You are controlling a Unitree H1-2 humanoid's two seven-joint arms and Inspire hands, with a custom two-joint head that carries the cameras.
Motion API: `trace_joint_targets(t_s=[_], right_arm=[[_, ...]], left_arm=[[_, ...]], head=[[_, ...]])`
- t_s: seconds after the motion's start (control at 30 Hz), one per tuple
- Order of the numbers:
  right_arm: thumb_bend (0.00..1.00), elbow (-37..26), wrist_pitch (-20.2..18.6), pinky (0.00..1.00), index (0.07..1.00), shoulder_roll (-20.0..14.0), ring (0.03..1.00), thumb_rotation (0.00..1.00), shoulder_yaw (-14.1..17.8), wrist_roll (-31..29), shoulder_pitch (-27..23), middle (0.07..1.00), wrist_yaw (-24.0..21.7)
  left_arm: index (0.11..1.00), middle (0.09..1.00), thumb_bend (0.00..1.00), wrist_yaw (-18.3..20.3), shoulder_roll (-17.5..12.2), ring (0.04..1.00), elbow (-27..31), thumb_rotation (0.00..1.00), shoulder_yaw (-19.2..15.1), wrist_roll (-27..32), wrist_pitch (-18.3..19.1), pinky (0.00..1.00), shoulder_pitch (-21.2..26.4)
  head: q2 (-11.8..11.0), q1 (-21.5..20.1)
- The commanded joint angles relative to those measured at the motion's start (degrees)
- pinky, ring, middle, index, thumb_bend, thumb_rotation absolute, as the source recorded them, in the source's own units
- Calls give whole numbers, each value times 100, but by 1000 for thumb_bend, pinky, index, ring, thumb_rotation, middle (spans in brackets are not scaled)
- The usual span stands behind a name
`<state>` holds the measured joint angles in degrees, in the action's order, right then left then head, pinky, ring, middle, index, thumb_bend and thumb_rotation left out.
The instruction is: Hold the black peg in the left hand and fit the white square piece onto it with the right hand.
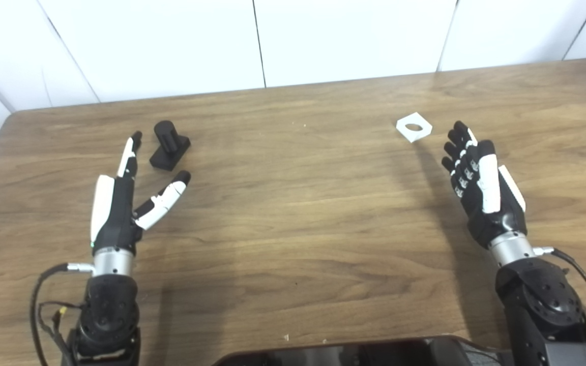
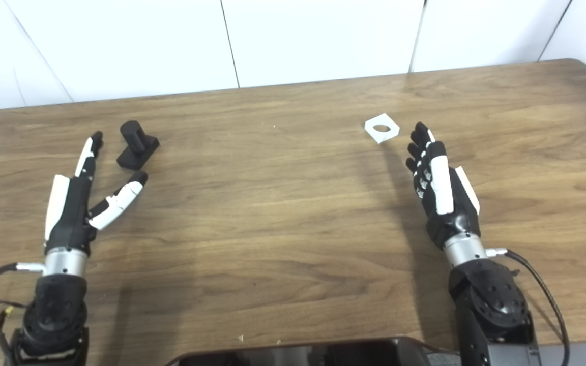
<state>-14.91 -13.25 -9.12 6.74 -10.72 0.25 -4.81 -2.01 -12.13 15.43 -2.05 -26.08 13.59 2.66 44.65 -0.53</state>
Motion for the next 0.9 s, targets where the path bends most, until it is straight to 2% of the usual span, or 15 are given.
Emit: trace_joint_targets(t_s=[0.0,0.27,0.33,0.47,0.77,0.87], right_arm=[[668,-174,42,1000,1000,-58,1000,1000,-1,2,-104,1000,-30],[673,-138,129,1000,1000,-96,1000,1000,37,-25,-63,1000,-55],[676,-129,141,1000,1000,-103,1000,1000,37,-33,-50,1000,-65],[672,-118,162,1000,1000,-97,1000,1000,47,-47,-23,1000,-65],[649,-89,167,1000,1000,-126,1000,1000,61,-66,0,1000,-95],[644,-54,193,1000,1000,-117,1000,1000,71,-58,3,1000,-92]], left_arm=[[958,1000,685,-161,-121,1000,114,432,-19,-260,-43,1000,242],[891,1000,690,-153,-237,1000,-88,401,72,-1159,443,1000,512],[876,999,699,-152,-294,1000,-189,416,152,-1486,618,1000,609],[836,999,711,-163,-458,1000,-432,450,306,-1927,732,1000,766],[781,1000,750,-85,-701,1000,-831,577,510,-2487,1030,1000,1056],[777,1000,755,0,-730,1000,-946,585,548,-2564,1140,1000,1155]], head=[[-4,9],[-12,27],[-20,33],[-35,46],[-62,100],[-79,117]])
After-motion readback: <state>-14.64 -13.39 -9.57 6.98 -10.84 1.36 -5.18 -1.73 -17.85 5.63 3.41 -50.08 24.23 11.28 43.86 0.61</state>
